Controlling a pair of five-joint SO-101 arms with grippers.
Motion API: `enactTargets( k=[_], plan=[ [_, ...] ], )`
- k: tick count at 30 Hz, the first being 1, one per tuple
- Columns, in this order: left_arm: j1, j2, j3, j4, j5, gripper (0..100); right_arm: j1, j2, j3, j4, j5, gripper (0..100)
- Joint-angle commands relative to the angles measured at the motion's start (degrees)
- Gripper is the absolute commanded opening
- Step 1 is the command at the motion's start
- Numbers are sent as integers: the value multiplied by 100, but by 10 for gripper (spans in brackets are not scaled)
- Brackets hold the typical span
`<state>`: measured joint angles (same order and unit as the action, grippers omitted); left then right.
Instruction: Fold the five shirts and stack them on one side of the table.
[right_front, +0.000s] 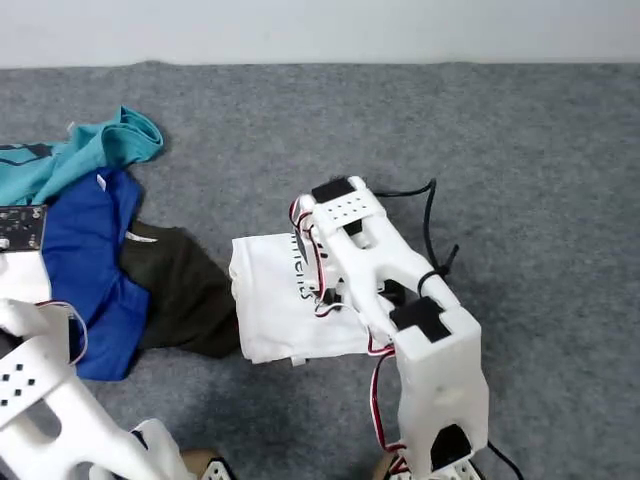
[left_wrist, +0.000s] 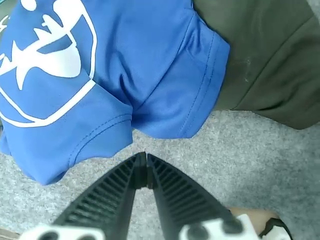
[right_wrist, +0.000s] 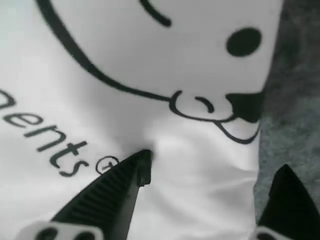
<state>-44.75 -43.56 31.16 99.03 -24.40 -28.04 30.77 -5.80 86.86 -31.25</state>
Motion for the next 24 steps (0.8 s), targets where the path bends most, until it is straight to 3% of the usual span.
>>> enactTargets(
  k=[1, 8, 15, 24],
  plan=[
    [53, -88, -13, 53, 9, 8, 48, 303, -9, -127, -70, 369],
    [53, -53, -4, 53, 9, 8, 57, 1147, -668, 330, -70, 333],
    [53, -79, -13, 53, 9, 8, 57, 1376, -1231, 593, 202, 20],
    [53, -88, -13, 62, 9, 8, 119, 1341, -1248, 1156, 352, 9]
  ],
)
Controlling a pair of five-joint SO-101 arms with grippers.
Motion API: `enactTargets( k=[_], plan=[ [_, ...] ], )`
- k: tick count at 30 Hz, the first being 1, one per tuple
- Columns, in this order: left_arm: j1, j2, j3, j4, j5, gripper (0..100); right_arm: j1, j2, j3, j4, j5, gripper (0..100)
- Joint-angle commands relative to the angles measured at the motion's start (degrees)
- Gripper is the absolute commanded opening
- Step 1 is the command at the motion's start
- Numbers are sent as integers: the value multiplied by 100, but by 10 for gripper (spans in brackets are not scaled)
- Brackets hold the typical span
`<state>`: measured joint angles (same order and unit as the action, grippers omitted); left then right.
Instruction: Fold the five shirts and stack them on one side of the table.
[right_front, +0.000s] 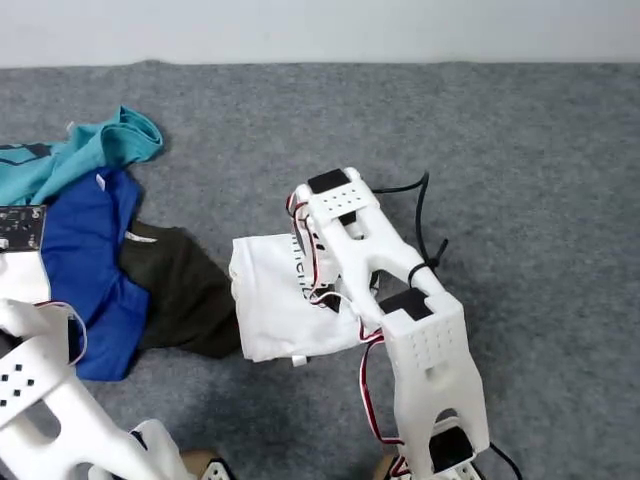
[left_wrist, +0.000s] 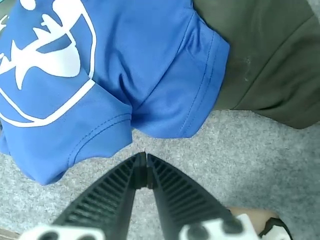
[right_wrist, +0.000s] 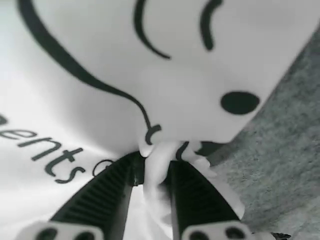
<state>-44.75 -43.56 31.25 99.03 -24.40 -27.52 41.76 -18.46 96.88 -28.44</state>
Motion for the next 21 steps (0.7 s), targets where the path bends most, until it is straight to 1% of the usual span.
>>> enactTargets(
  k=[1, 4, 9, 12, 15, 21],
  plan=[
    [53, -88, -22, 62, 9, 8, 119, 215, 18, 154, 79, 9],
    [53, -88, -22, 53, 9, 8, 426, -13, 18, 233, 167, 9],
    [53, -62, -22, 53, 9, 8, 1147, -734, 18, 435, 1459, 9],
    [53, -62, -22, 53, 9, 8, 1727, -1218, 18, 295, 2338, 9],
    [53, -62, -22, 53, 9, 8, 2255, -1534, 18, -180, 3578, 9],
    [53, -88, -13, 88, 9, 8, 3002, -1596, 18, -1543, 6778, 9]
  ],
)
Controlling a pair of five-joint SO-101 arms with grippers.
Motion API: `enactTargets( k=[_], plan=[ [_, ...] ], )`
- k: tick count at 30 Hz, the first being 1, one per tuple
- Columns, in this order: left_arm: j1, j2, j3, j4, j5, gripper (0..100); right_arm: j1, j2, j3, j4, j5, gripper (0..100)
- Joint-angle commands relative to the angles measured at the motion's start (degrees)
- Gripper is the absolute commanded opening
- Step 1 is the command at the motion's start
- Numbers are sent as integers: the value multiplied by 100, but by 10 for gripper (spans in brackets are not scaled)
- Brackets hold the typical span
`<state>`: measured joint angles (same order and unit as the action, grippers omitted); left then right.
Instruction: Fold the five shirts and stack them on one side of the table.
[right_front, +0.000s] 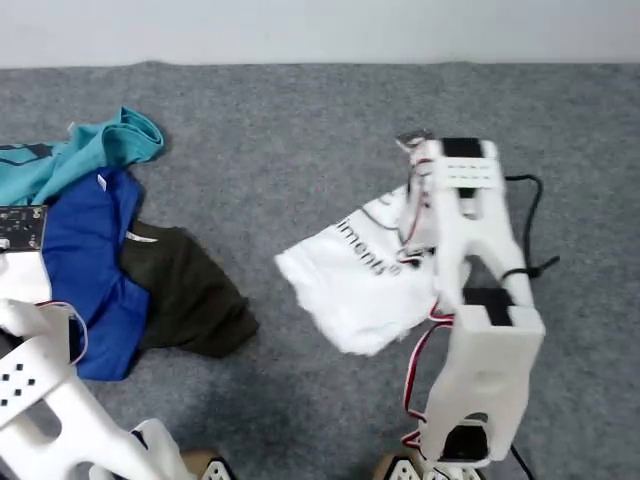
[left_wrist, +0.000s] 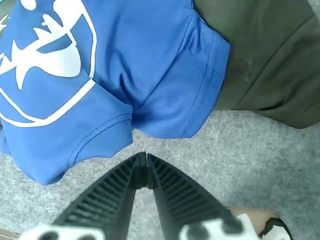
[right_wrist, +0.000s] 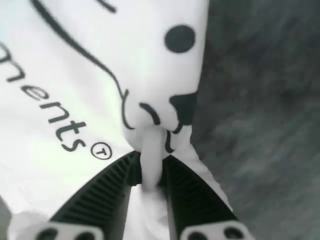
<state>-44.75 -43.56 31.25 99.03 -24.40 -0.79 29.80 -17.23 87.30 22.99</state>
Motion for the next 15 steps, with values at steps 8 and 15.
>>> enactTargets(
  k=[8, 15],
  plan=[
    [53, -97, -4, 88, 9, 8, 356, -409, -105, -1622, 2549, 43],
    [53, -97, 444, 70, 9, 8, 277, -462, -545, -840, 79, 284]
  ],
)
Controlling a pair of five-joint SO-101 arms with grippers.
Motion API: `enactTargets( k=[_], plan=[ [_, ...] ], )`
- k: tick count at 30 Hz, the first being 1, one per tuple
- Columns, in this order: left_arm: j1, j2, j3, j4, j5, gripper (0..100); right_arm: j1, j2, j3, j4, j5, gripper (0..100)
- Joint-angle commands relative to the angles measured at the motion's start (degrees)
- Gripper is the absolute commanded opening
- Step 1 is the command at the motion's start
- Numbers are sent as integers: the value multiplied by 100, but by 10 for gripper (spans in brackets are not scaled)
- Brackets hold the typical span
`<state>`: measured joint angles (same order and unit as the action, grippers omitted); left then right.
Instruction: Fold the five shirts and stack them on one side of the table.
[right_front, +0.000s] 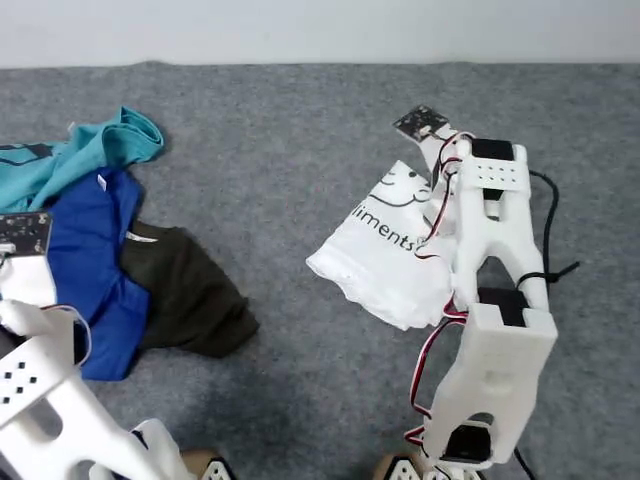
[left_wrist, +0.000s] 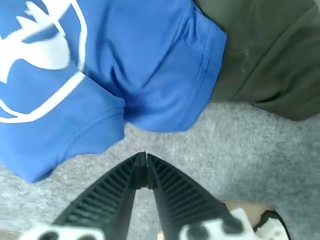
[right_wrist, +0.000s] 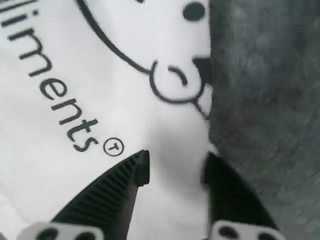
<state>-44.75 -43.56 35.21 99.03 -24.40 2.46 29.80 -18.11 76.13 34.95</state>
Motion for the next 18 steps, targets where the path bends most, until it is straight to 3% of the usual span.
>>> enactTargets(
  k=[1, 6, 12, 14, 18],
  plan=[
    [53, -97, 66, 70, 9, 8, -48, -462, -571, 444, -1284, 288],
    [53, -97, -57, 62, 9, 8, -233, -470, -1046, 1666, -2013, 266],
    [53, -97, -136, 62, 9, 8, -637, -470, -1046, 2668, -2479, 0],
    [53, -97, -136, 62, 9, 8, -611, -470, -905, 2677, -2549, 35],
    [53, -97, -136, 62, 9, 8, -796, -286, -448, 2598, -2655, 7]
  ],
)
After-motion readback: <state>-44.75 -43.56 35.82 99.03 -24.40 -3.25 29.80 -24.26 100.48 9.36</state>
